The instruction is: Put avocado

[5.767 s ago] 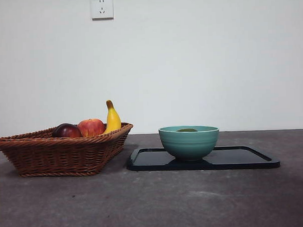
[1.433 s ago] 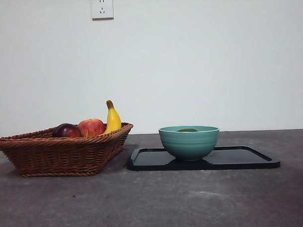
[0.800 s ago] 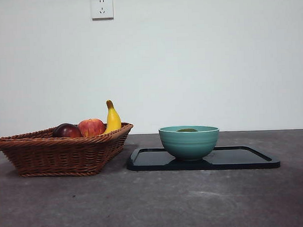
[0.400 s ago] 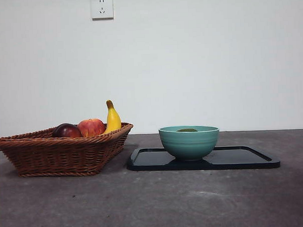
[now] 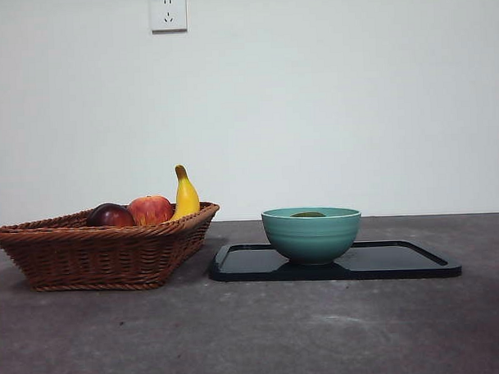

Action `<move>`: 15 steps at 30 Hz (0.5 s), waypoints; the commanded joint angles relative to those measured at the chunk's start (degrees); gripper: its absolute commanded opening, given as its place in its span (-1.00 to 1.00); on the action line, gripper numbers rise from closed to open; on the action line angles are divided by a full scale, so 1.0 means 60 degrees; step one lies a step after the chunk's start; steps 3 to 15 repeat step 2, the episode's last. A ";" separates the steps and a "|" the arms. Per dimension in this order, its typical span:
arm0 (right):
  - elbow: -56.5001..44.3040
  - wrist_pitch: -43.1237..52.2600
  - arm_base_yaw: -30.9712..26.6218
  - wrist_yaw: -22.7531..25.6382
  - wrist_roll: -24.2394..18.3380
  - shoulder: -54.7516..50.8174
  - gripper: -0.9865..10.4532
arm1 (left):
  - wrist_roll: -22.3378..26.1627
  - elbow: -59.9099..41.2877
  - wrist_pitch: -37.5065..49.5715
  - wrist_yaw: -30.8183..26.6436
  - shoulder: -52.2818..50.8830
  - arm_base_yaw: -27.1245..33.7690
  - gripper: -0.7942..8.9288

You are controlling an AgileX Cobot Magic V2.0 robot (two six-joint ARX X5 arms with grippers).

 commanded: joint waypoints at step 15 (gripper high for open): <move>-0.0047 0.0102 0.0022 0.0011 -0.0073 -0.0029 -0.82 | 0.0007 -0.0197 -0.0062 -0.0022 -0.0015 0.0025 -0.82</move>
